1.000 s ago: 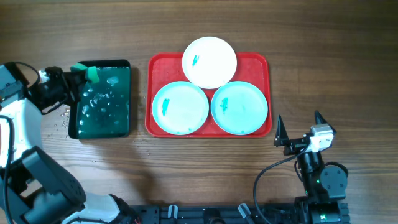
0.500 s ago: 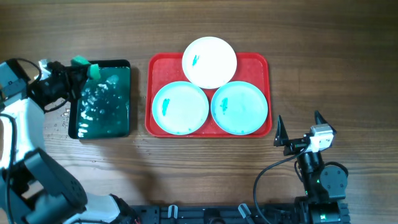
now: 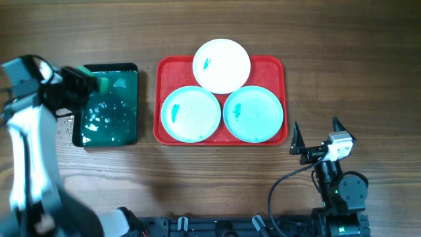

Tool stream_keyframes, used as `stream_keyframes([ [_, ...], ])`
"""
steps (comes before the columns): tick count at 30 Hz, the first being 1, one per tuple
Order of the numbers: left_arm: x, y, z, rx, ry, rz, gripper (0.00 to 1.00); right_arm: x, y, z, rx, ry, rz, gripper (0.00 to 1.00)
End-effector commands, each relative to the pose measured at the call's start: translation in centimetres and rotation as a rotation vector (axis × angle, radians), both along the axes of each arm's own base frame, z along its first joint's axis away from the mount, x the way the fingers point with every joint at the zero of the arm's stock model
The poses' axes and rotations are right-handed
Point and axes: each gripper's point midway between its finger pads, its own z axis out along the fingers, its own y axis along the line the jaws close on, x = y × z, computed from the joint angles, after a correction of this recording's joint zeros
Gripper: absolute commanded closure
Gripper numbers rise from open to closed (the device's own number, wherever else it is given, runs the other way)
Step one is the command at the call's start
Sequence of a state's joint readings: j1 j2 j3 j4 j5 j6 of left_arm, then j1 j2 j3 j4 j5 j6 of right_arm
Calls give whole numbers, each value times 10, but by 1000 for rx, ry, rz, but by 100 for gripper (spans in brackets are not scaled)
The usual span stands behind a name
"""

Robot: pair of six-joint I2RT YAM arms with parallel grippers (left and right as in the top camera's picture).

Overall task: Clean dirty plates on tray and stack at the side
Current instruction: 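Carry the sponge over the left white plate on the red tray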

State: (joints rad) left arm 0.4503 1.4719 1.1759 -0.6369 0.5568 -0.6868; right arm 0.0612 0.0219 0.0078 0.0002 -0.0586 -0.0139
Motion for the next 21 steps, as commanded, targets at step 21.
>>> stream_keyframes([
  [21, -52, -255, -151, 535, 282, -826, 96, 0, 0, 0, -11, -4, -3, 0],
])
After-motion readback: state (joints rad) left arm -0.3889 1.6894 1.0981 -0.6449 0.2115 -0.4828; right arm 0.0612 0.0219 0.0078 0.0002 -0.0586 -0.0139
